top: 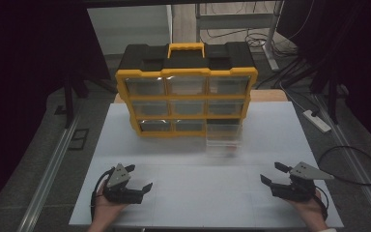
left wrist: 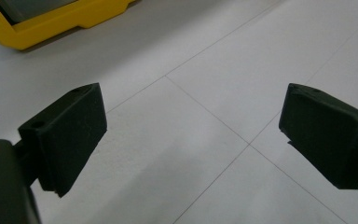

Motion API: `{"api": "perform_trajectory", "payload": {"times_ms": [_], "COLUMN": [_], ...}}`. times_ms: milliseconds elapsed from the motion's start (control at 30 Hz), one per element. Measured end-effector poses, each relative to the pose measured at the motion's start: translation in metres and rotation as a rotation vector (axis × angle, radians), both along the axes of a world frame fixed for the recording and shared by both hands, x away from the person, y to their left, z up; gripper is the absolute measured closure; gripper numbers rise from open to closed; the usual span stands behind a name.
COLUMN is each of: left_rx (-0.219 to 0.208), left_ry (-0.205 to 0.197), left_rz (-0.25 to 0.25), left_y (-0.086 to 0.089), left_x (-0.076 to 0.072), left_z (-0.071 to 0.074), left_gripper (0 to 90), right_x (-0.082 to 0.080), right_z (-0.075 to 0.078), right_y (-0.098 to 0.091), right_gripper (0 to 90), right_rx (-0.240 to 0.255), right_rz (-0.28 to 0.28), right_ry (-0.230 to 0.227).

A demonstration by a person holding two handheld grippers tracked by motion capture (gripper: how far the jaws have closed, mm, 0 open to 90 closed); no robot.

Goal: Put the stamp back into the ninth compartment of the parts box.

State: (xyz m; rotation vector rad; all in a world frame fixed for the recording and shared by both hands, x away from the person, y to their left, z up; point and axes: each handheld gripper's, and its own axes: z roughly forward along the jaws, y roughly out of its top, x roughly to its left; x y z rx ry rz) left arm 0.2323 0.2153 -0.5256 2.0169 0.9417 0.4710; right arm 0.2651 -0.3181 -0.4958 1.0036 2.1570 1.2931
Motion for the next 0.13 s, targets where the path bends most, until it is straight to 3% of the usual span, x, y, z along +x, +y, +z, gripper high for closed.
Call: {"api": "perform_trajectory", "payload": {"times_ms": [133], "left_rx": [0.001], "left_ry": [0.000], "left_rz": [-0.002], "left_y": [0.0000], "left_x": [0.0005], "left_z": [-0.0002], "left_gripper": [7.4], "right_x": [0.0001], "right_z": [-0.0005], "right_y": [0.0014], "right_gripper": [25.5], "right_rx": [-0.008], "right_rz": [0.006], "right_ry": [-0.002]}}
